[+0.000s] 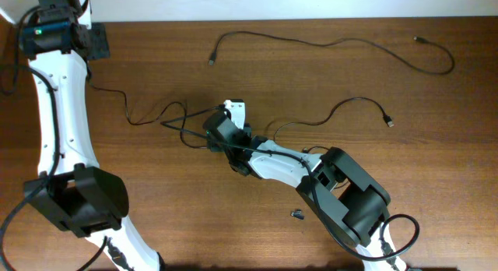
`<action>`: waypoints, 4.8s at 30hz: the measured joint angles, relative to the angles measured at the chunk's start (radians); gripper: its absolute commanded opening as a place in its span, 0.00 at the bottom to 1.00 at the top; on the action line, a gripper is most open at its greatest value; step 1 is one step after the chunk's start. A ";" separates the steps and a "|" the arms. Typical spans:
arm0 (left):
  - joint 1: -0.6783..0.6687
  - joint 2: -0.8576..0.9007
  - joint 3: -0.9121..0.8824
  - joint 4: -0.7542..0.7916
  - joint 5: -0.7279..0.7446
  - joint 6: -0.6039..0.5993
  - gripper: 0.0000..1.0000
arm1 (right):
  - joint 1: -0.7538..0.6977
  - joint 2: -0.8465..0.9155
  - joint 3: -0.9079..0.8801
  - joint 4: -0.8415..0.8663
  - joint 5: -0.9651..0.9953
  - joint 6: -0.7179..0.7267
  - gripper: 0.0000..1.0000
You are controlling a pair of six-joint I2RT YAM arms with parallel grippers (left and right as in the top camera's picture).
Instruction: Untangle cables
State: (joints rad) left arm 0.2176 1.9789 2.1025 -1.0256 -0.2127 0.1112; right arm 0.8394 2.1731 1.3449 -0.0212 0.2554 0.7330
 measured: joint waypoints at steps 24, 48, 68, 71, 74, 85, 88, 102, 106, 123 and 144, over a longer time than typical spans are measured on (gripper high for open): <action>0.000 0.041 -0.032 0.016 0.043 0.000 0.00 | 0.003 0.020 0.005 0.036 -0.259 0.138 0.04; 0.000 0.041 -0.033 0.016 0.060 0.000 0.00 | -0.032 0.021 0.017 0.091 -0.233 0.814 0.55; 0.000 0.041 -0.033 -0.005 0.069 0.000 0.00 | -0.044 0.078 0.009 0.193 -0.151 0.607 0.04; 0.000 0.042 -0.033 -0.019 0.087 0.000 0.00 | -0.117 0.058 0.000 0.175 -0.173 0.451 0.04; 0.000 0.042 -0.033 -0.027 0.137 0.000 0.00 | -0.237 -0.060 -0.019 0.095 -0.177 0.310 0.04; -0.091 0.042 -0.033 -0.032 0.439 0.054 0.00 | -0.805 -0.352 -0.014 -0.276 -0.189 0.124 0.04; -0.154 0.042 -0.033 -0.032 0.446 0.093 0.00 | -0.953 -0.359 -0.014 -0.302 -0.208 0.078 0.04; -0.359 0.370 -0.038 0.001 0.449 0.265 0.00 | -1.442 -0.366 -0.014 -0.311 -0.258 -0.103 0.04; -0.382 0.425 -0.039 0.105 0.449 0.291 0.00 | -1.476 -0.366 -0.014 -0.307 -0.261 -0.128 0.04; -0.382 0.454 -0.044 0.465 0.304 0.368 0.00 | -1.479 -0.122 -0.015 0.019 -0.265 -0.166 0.04; -0.340 0.517 -0.044 0.515 0.297 0.428 0.00 | -1.479 0.042 -0.017 0.345 -0.269 -0.097 0.04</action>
State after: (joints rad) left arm -0.1226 2.4958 2.0586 -0.5102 0.0841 0.5392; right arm -0.6399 2.2147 1.3281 0.3237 -0.0135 0.6365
